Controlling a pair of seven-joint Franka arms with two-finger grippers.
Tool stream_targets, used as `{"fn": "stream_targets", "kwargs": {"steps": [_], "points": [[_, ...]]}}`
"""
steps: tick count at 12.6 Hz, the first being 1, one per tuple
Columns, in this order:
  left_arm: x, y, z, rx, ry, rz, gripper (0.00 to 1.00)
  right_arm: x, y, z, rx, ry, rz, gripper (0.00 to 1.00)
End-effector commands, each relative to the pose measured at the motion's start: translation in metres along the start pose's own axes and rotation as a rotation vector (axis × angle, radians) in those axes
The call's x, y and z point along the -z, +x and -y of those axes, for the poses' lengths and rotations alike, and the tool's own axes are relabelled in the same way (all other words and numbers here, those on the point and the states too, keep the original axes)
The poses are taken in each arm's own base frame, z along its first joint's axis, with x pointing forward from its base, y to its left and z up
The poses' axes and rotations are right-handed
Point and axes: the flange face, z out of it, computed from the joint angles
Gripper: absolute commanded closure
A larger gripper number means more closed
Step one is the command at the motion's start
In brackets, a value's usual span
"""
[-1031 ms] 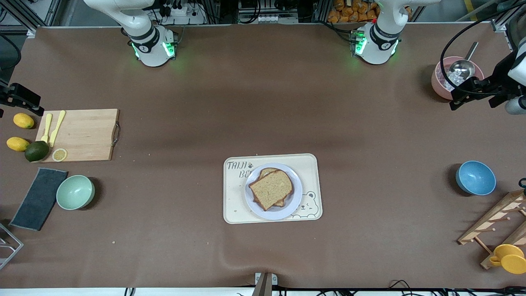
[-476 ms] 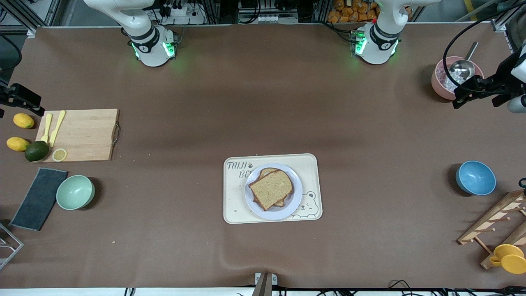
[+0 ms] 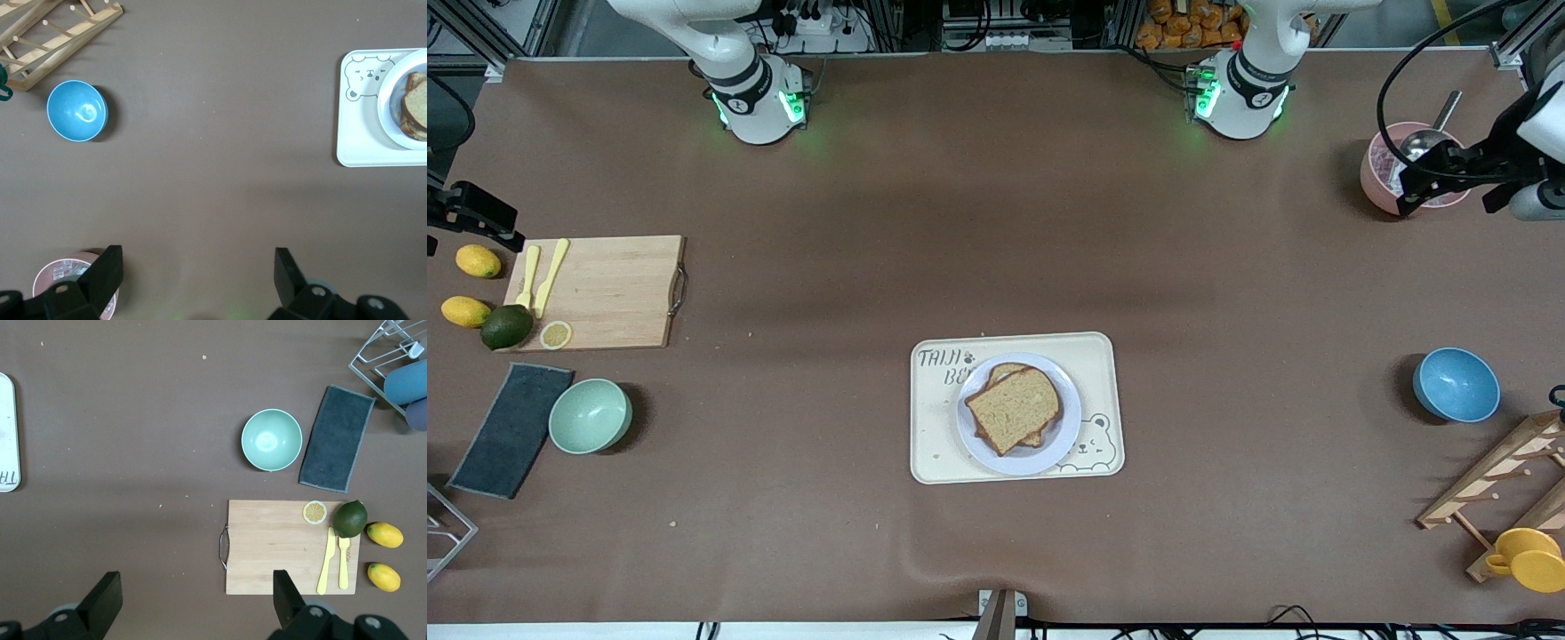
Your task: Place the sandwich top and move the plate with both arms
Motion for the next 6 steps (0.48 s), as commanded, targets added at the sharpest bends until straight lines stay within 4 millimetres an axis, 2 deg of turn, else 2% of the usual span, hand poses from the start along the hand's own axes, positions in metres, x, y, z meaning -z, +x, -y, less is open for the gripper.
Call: {"fn": "stream_targets", "kwargs": {"steps": [1, 3, 6], "points": [[-0.003, -0.007, -0.001, 0.026, 0.019, 0.003, 0.0, 0.0, 0.001, 0.003, -0.014, 0.032, -0.008, 0.0], [-0.005, -0.006, 0.0, 0.038, 0.02, 0.0, 0.0, 0.0, 0.001, 0.002, -0.016, 0.032, -0.008, 0.0], [-0.007, 0.005, 0.005, 0.032, 0.038, -0.005, 0.0, -0.001, 0.001, 0.002, -0.016, 0.032, -0.006, 0.0]]}}
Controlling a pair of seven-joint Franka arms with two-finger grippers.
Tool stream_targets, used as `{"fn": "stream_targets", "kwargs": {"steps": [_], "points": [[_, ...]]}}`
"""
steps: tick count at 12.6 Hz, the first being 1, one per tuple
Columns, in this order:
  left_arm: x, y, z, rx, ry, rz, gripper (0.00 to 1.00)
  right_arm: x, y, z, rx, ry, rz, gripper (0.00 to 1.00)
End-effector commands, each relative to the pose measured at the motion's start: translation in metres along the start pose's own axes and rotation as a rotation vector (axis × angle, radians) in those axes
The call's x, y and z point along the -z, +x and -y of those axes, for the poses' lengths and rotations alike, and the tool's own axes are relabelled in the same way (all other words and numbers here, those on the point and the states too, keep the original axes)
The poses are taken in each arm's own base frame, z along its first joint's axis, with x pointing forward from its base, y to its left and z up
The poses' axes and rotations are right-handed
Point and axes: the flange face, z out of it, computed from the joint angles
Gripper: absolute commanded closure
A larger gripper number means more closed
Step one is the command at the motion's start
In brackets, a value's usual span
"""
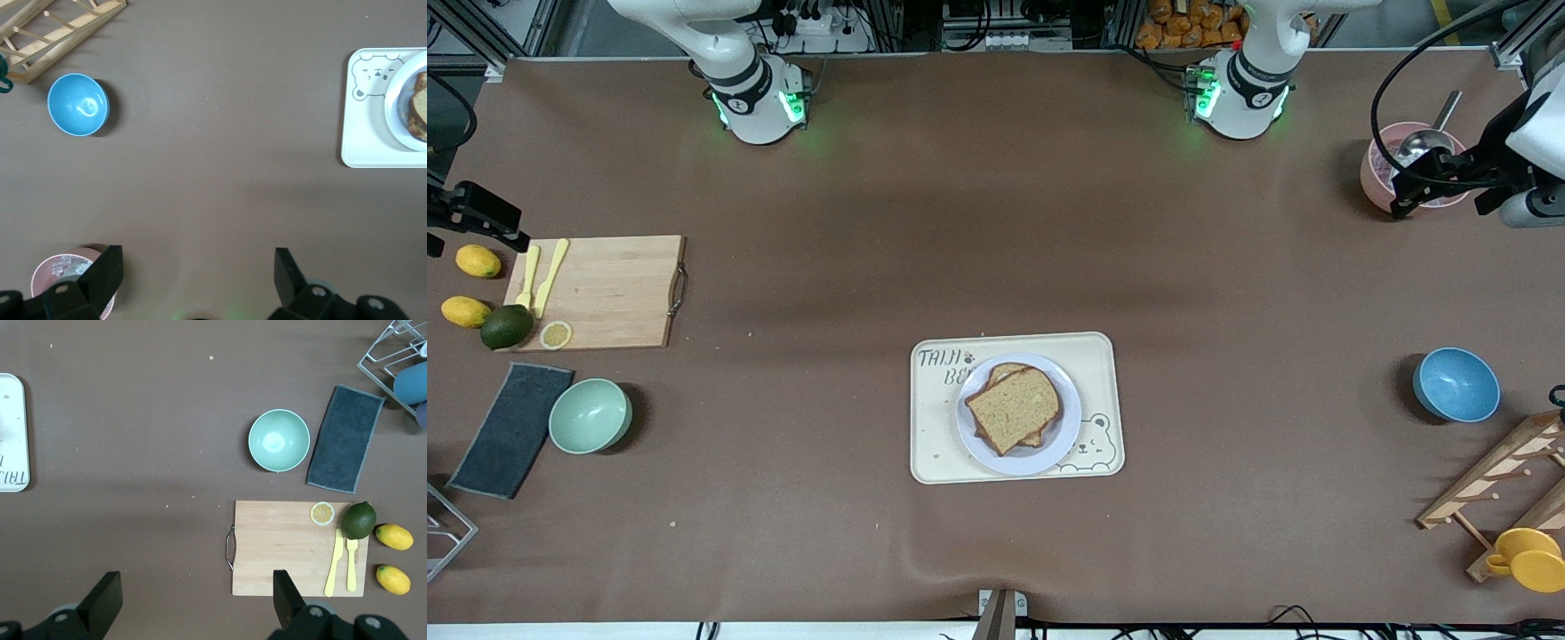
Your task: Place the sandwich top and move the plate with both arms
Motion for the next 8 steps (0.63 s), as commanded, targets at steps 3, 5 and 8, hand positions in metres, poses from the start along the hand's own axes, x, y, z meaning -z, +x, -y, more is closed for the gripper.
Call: {"fn": "stream_targets", "kwargs": {"steps": [3, 5, 8], "points": [[0.0106, 0.0099, 0.0009, 0.006, 0.025, -0.037, 0.0, 0.0009, 0.0001, 0.0, -0.019, 0.016, -0.006, 0.0], [0.0105, 0.01, 0.0015, 0.007, 0.023, -0.036, 0.0, 0.0, 0.0005, 0.0, -0.019, 0.016, -0.005, 0.0], [0.0104, 0.0099, 0.0022, 0.008, 0.022, -0.035, 0.0, -0.0001, 0.0004, 0.0, -0.019, 0.016, -0.003, 0.0]]}}
